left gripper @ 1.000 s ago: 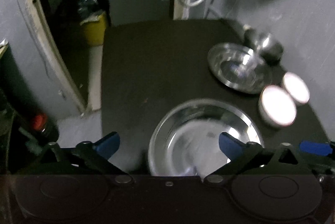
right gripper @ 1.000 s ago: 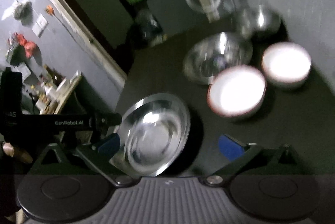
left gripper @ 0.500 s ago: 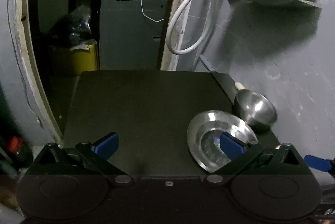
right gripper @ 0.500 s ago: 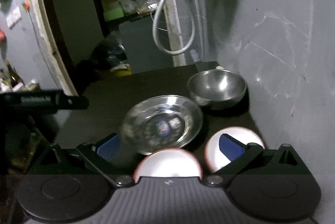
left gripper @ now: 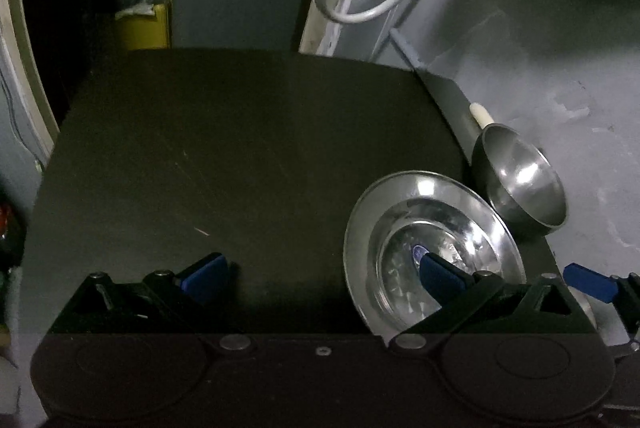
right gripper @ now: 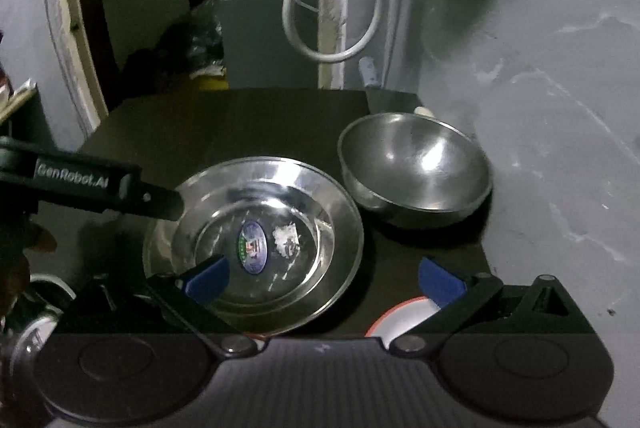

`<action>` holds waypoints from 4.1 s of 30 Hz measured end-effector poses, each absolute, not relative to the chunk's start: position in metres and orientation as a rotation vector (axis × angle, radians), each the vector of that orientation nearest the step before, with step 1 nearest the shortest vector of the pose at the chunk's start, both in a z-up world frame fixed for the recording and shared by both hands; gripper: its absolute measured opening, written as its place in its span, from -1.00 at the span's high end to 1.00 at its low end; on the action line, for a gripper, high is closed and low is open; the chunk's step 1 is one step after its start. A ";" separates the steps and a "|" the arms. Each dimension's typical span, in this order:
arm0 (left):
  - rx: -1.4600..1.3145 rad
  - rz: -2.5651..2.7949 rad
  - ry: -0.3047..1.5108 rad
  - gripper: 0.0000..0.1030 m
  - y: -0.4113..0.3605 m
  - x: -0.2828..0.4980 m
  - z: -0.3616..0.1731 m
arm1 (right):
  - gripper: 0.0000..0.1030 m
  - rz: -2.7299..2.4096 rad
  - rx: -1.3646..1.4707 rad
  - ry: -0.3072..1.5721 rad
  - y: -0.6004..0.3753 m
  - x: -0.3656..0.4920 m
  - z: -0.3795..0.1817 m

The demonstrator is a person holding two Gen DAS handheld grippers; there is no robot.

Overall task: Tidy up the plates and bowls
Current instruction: 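Move the left tool to the blue-labelled steel plate and grasp its rim, then lift the labelled plate with the left tool over the large plate, then lower the labelled plate onto the large plate and open the left tool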

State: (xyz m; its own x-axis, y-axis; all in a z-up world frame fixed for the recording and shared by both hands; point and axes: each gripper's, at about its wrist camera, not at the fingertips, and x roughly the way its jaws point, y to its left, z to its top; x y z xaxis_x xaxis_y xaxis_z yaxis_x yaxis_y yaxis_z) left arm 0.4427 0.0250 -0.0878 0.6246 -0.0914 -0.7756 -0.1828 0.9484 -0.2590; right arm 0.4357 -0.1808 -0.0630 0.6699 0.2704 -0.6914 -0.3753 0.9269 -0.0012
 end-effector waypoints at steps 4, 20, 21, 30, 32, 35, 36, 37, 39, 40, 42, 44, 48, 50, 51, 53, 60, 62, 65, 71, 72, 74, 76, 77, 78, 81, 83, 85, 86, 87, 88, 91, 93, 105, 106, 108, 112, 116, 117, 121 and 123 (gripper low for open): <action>-0.342 0.030 0.915 -0.96 0.023 0.445 -0.094 | -0.99 0.379 -0.180 0.767 -0.176 0.444 -0.071; -0.355 -0.049 0.940 0.11 0.010 0.447 -0.094 | -0.26 0.365 -0.188 0.805 -0.174 0.457 -0.080; -0.351 -0.046 0.944 0.18 0.009 0.447 -0.094 | -0.22 0.368 -0.188 0.809 -0.174 0.458 -0.081; -0.372 -0.025 0.948 0.60 0.017 0.444 -0.096 | 0.34 0.371 -0.131 0.825 -0.178 0.465 -0.083; -0.378 -0.019 0.943 0.60 0.019 0.441 -0.094 | 0.36 0.383 -0.111 0.822 -0.178 0.464 -0.080; -0.368 -0.010 0.914 0.60 0.020 0.433 -0.086 | 0.37 0.396 -0.089 0.802 -0.179 0.460 -0.074; -0.367 -0.009 0.904 0.60 0.021 0.430 -0.083 | 0.39 0.399 -0.081 0.795 -0.179 0.459 -0.071; -0.367 -0.009 0.892 0.60 0.023 0.426 -0.079 | 0.40 0.403 -0.072 0.784 -0.179 0.457 -0.067; -0.368 -0.010 0.871 0.60 0.026 0.420 -0.071 | 0.41 0.413 -0.063 0.762 -0.179 0.453 -0.059; -0.368 -0.009 0.859 0.60 0.027 0.416 -0.067 | 0.42 0.420 -0.061 0.751 -0.179 0.451 -0.055; -0.365 -0.006 0.831 0.60 0.030 0.408 -0.058 | 0.42 0.435 -0.056 0.724 -0.177 0.446 -0.046; -0.357 -0.004 0.802 0.60 0.033 0.399 -0.049 | 0.42 0.450 -0.051 0.698 -0.176 0.440 -0.037; -0.348 0.008 0.758 0.60 0.039 0.380 -0.032 | 0.42 0.479 -0.050 0.656 -0.170 0.428 -0.023; -0.344 0.018 0.743 0.60 0.042 0.371 -0.025 | 0.42 0.491 -0.048 0.640 -0.167 0.421 -0.017; -0.343 0.021 0.735 0.60 0.043 0.366 -0.022 | 0.43 0.495 -0.046 0.633 -0.165 0.417 -0.015; -0.342 0.027 0.723 0.60 0.044 0.356 -0.017 | 0.43 0.504 -0.043 0.618 -0.163 0.410 -0.011; -0.327 0.046 0.700 0.59 0.050 0.324 -0.008 | 0.44 0.541 -0.039 0.598 -0.156 0.382 -0.002; -0.323 0.053 0.702 0.59 0.053 0.316 -0.007 | 0.45 0.554 -0.036 0.599 -0.153 0.376 -0.002; -0.309 0.068 0.704 0.58 0.057 0.303 -0.007 | 0.45 0.579 -0.037 0.605 -0.148 0.365 -0.003; -0.287 0.099 0.737 0.56 0.064 0.276 -0.015 | 0.45 0.628 -0.048 0.643 -0.138 0.343 -0.010; -0.286 0.103 0.745 0.56 0.065 0.271 -0.017 | 0.45 0.635 -0.051 0.650 -0.136 0.339 -0.012; -0.288 0.108 0.762 0.55 0.067 0.263 -0.022 | 0.45 0.646 -0.055 0.665 -0.134 0.331 -0.015; -0.287 0.111 0.778 0.54 0.067 0.256 -0.026 | 0.45 0.654 -0.058 0.681 -0.133 0.323 -0.018; -0.283 0.112 0.788 0.54 0.067 0.252 -0.029 | 0.45 0.658 -0.061 0.690 -0.133 0.320 -0.020; -0.277 0.113 0.799 0.53 0.067 0.249 -0.031 | 0.45 0.661 -0.062 0.698 -0.132 0.316 -0.021; -0.265 0.112 0.825 0.51 0.068 0.237 -0.037 | 0.45 0.673 -0.062 0.723 -0.132 0.307 -0.027; -0.255 0.110 0.843 0.50 0.068 0.230 -0.041 | 0.45 0.682 -0.060 0.743 -0.133 0.302 -0.031; -0.241 0.112 0.858 0.49 0.067 0.226 -0.045 | 0.45 0.688 -0.060 0.757 -0.133 0.297 -0.034; -0.234 0.113 0.864 0.49 0.066 0.224 -0.047 | 0.45 0.691 -0.061 0.764 -0.133 0.294 -0.036; -0.227 0.115 0.870 0.48 0.065 0.223 -0.048 | 0.45 0.693 -0.061 0.771 -0.133 0.292 -0.037; -0.218 0.117 0.876 0.48 0.064 0.222 -0.049 | 0.45 0.695 -0.062 0.778 -0.133 0.291 -0.039; -0.188 0.118 0.890 0.47 0.061 0.222 -0.052 | 0.44 0.699 -0.062 0.796 -0.134 0.288 -0.042; -0.176 0.118 0.897 0.46 0.059 0.223 -0.053 | 0.43 0.699 -0.062 0.804 -0.135 0.286 -0.044; -0.095 0.107 0.931 0.40 0.042 0.235 -0.060 | 0.42 0.673 -0.061 0.840 -0.137 0.286 -0.049; -0.087 0.107 0.931 0.40 0.041 0.236 -0.061 | 0.42 0.669 -0.061 0.843 -0.137 0.287 -0.050; -0.082 0.105 0.932 0.40 0.040 0.239 -0.064 | 0.42 0.658 -0.057 0.849 -0.137 0.288 -0.052; -0.063 0.109 0.931 0.38 0.038 0.243 -0.066 | 0.42 0.651 -0.058 0.846 -0.135 0.288 -0.052; -0.048 0.114 0.943 0.35 0.036 0.245 -0.069 | 0.42 0.650 -0.064 0.846 -0.134 0.288 -0.053; -0.047 0.115 0.945 0.35 0.036 0.246 -0.070 | 0.42 0.650 -0.066 0.846 -0.134 0.287 -0.053; -0.048 0.118 0.958 0.34 0.035 0.249 -0.073 | 0.42 0.650 -0.079 0.845 -0.132 0.287 -0.053; -0.050 0.121 0.962 0.33 0.036 0.250 -0.074 | 0.43 0.650 -0.090 0.843 -0.130 0.286 -0.053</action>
